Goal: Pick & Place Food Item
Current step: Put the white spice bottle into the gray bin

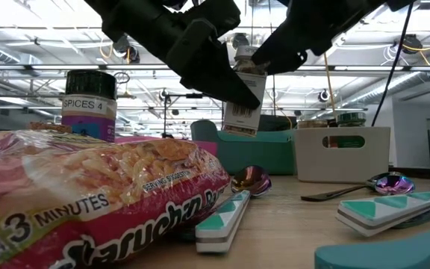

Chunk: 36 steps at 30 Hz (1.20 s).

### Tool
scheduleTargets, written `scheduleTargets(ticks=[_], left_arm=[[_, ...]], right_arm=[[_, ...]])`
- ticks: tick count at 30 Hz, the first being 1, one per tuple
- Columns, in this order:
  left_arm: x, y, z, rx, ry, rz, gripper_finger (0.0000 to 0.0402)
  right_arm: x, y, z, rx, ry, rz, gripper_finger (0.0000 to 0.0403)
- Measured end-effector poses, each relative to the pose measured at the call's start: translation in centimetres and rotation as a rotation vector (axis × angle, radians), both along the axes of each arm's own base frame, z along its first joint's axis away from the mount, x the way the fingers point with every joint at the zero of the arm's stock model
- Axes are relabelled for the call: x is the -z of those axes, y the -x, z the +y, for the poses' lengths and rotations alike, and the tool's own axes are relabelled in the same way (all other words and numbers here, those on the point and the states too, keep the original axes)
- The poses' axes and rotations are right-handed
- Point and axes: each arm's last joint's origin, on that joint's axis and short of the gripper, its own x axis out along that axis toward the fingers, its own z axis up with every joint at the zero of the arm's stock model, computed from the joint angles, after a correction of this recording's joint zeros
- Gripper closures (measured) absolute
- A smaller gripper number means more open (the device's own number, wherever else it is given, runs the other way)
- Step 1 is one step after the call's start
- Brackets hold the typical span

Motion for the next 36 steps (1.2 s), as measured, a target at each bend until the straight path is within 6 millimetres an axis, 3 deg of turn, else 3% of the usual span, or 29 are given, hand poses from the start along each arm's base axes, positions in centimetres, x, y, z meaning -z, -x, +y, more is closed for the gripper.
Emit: scheduleTargets(ticks=[17,36], left_arm=[[0.01,0.01,-0.02,0.001,0.002,0.001,0.0190],[0.01,0.02,-0.07,0.018,0.018,0.002,0.0189]], right_arm=[[-0.02,-0.04,-0.07,-0.010,0.030,-0.006,0.0216],[-0.07,-0.07,-0.05,-0.013,0.025,-0.012,0.0214]])
